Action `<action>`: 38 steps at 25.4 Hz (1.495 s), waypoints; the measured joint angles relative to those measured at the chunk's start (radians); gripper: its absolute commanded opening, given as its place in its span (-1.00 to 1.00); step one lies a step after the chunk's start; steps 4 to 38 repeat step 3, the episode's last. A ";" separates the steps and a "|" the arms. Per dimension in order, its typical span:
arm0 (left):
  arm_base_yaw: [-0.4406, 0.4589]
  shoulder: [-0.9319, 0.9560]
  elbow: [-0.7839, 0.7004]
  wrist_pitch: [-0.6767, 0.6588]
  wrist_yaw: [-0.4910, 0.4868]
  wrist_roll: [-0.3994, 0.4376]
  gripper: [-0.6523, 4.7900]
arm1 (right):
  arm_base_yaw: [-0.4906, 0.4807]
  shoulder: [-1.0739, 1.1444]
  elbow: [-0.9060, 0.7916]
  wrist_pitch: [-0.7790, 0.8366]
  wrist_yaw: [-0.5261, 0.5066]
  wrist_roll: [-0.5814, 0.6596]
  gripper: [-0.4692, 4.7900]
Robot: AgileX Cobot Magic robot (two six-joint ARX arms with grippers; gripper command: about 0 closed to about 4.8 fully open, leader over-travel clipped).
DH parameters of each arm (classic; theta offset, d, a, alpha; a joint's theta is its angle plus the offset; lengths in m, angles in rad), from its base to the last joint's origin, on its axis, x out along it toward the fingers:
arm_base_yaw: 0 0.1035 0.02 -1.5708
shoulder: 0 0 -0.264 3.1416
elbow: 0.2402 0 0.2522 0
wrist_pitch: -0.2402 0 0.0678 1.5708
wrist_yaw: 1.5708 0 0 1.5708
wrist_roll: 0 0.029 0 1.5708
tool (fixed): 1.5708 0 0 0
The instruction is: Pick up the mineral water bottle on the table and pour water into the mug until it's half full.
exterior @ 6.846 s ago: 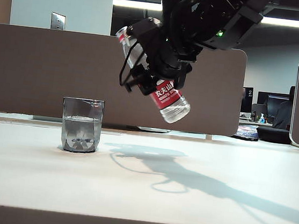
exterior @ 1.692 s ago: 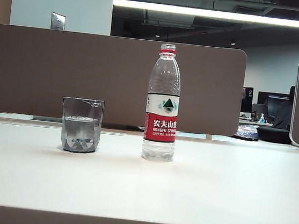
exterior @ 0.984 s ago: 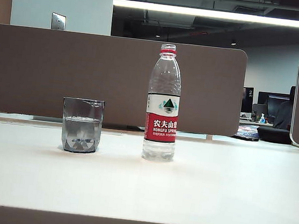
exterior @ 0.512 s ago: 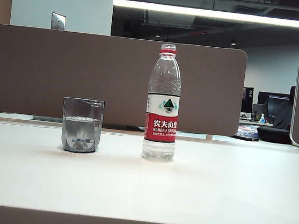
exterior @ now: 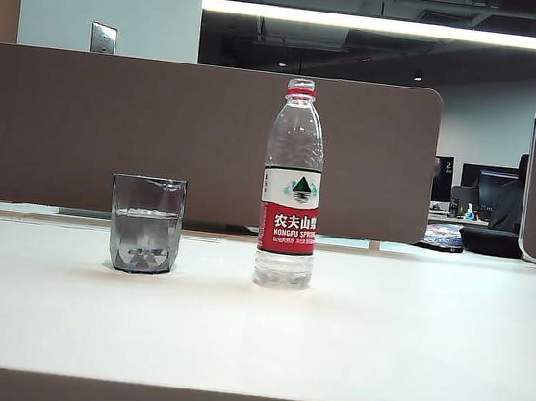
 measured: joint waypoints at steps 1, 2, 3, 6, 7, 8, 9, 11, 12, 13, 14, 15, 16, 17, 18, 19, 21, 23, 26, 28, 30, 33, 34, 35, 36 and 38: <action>0.000 0.000 0.000 0.000 0.000 0.000 -0.78 | 0.000 0.000 0.000 0.000 0.000 0.000 -0.85; 0.000 0.000 0.000 0.000 0.000 0.000 -0.78 | 0.000 0.000 0.000 0.000 0.000 0.000 -0.85; 0.000 0.000 0.000 0.000 0.000 0.000 -0.78 | 0.000 0.000 0.000 0.000 0.000 0.000 -0.85; 0.000 0.000 0.000 0.000 0.000 0.000 -0.78 | 0.000 0.000 0.000 0.000 0.000 0.000 -0.85; 0.000 0.000 0.000 0.000 0.000 0.000 -0.78 | 0.000 0.000 0.000 0.000 0.000 0.000 -0.85; 0.000 0.000 0.000 0.000 0.000 0.000 -0.78 | 0.000 0.000 0.000 0.000 0.000 0.000 -0.85; 0.000 0.000 0.000 0.000 0.000 0.000 -0.78 | 0.000 0.000 0.000 0.000 0.000 0.000 -0.85; 0.000 0.000 0.000 0.000 0.000 0.000 -0.78 | 0.000 0.000 0.000 0.000 0.000 0.000 -0.85; 0.000 0.000 0.000 0.000 0.000 0.000 -0.78 | 0.000 0.000 0.000 0.000 0.000 0.000 -0.85; 0.000 0.000 0.000 0.000 0.000 0.000 -0.78 | 0.000 0.000 0.000 0.000 0.000 0.000 -0.85; 0.000 0.000 0.000 0.000 0.000 0.000 -0.78 | 0.000 0.000 0.000 0.000 0.000 0.000 -0.85; 0.000 0.000 0.000 0.000 0.000 0.000 -0.78 | 0.000 0.000 0.000 0.000 0.000 0.000 -0.85; 0.000 0.000 0.000 0.000 0.000 0.000 -0.78 | 0.000 0.000 0.000 0.000 0.000 0.000 -0.85; 0.000 0.000 0.000 0.000 0.000 0.000 -0.78 | 0.000 0.000 0.000 0.000 0.000 0.000 -0.85; 0.000 0.000 0.000 0.000 0.000 0.000 -0.78 | 0.000 0.000 0.000 0.000 0.000 0.000 -0.85; 0.000 0.000 0.000 0.000 0.000 0.000 -0.78 | 0.000 0.000 0.000 0.000 0.000 0.000 -0.85; 0.000 0.000 0.000 0.000 0.000 0.000 -0.78 | 0.000 0.000 0.000 0.000 0.000 0.000 -0.85; 0.000 0.000 0.000 0.000 0.000 0.000 -0.78 | 0.000 0.000 0.000 0.000 0.000 0.000 -0.85; 0.000 0.000 0.000 0.000 0.000 0.000 -0.78 | 0.000 0.000 0.000 0.000 0.000 0.000 -0.85; 0.000 0.000 0.000 0.000 0.000 0.000 -0.78 | 0.000 0.000 0.000 0.000 0.000 0.000 -0.85; 0.000 0.000 0.000 0.000 0.000 0.000 -0.78 | 0.000 0.000 0.000 0.000 0.000 0.000 -0.85; 0.000 0.000 0.000 0.000 0.000 0.000 -0.78 | 0.000 0.000 0.000 0.000 0.000 0.000 -0.85; 0.000 0.000 0.000 0.000 0.000 0.000 -0.78 | 0.000 0.000 0.000 0.000 0.000 0.000 -0.85; 0.000 0.000 0.000 0.000 0.000 0.000 -0.78 | 0.000 0.000 0.000 0.000 0.000 0.000 -0.85; 0.000 0.000 0.000 0.000 0.000 0.000 -0.78 | 0.000 0.000 0.000 0.000 0.000 0.000 -0.85; 0.000 0.000 0.000 0.000 0.000 0.000 -0.78 | 0.000 0.000 0.000 0.000 0.000 0.000 -0.85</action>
